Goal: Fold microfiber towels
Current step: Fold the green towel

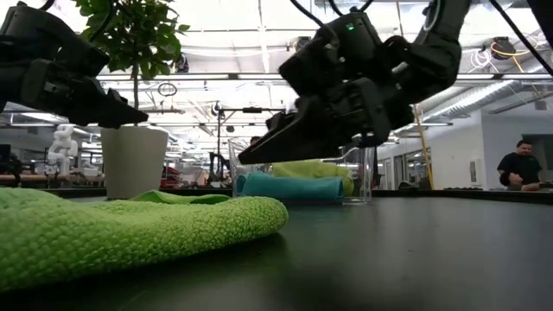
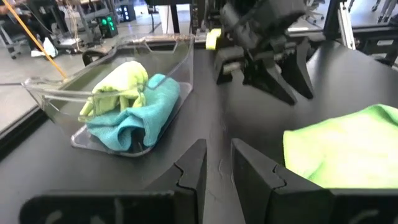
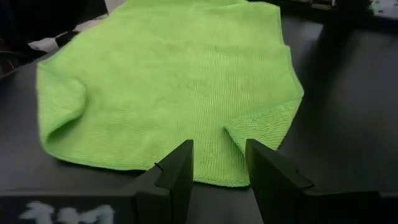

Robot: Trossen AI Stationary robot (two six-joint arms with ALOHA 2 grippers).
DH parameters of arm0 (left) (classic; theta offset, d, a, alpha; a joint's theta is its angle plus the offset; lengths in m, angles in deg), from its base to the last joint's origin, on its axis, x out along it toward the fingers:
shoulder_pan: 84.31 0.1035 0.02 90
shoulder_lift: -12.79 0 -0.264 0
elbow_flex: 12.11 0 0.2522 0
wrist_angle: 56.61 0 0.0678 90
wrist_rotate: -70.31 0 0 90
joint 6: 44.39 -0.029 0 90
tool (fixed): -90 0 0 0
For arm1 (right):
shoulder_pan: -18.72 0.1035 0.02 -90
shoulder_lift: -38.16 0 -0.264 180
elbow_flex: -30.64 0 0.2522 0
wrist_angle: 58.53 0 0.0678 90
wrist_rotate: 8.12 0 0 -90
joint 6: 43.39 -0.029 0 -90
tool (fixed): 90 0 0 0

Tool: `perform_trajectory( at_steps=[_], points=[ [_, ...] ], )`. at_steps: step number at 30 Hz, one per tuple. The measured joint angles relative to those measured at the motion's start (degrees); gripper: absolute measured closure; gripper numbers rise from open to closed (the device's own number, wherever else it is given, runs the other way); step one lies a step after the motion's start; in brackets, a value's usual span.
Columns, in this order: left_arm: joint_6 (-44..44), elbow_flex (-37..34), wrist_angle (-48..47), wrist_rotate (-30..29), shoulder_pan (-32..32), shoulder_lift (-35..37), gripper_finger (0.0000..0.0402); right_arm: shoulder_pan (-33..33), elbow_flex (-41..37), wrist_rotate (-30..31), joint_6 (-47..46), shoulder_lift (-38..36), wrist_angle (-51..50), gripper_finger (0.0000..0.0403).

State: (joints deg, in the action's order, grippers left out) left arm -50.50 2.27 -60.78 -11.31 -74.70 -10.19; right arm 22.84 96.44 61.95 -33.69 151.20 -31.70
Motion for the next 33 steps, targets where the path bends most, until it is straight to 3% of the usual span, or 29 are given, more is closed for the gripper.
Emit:
perform_trajectory(
  at_steps=[10,25,33],
  points=[
    [0.4,0.0,2.3,0.0,0.0,0.0,0.0325,-1.0,6.0,0.2,1.7,4.9,-4.2,0.0263],
    [0.4,0.0,2.8,0.0,0.0,0.0,0.0325,-1.1,6.7,4.8,8.5,5.1,-5.6,0.0263],
    [1.2,0.0,4.0,0.3,0.0,0.0,0.0325,-1.3,10.8,-2.9,4.8,10.6,-6.2,0.0263]
  ],
)
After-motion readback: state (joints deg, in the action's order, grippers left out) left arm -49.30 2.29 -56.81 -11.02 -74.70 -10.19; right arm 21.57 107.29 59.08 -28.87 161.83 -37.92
